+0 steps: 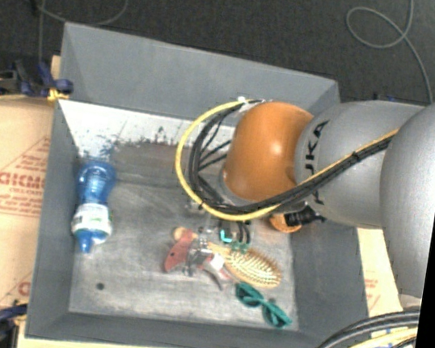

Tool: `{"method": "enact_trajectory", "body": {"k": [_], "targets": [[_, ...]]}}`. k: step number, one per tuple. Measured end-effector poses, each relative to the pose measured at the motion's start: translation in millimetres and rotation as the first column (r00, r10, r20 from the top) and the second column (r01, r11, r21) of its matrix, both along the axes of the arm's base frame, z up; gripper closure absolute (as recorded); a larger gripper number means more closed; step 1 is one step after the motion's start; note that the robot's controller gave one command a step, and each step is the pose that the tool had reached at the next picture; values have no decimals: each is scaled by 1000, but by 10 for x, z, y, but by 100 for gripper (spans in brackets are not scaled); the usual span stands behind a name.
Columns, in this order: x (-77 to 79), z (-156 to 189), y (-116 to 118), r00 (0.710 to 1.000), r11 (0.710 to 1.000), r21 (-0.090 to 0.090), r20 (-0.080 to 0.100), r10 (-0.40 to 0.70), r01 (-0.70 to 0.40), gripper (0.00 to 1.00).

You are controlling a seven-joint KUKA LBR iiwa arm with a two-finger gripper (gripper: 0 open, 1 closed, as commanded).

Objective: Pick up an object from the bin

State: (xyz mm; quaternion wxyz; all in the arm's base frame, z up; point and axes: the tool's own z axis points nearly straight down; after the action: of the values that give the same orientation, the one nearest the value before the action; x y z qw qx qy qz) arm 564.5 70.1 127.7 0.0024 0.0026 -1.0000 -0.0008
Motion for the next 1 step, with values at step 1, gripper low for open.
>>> {"method": "enact_trajectory", "body": {"k": [1], "targets": [[19, 44, -1, 1000, 1000, 1, 8, -1, 1, 0]]}}
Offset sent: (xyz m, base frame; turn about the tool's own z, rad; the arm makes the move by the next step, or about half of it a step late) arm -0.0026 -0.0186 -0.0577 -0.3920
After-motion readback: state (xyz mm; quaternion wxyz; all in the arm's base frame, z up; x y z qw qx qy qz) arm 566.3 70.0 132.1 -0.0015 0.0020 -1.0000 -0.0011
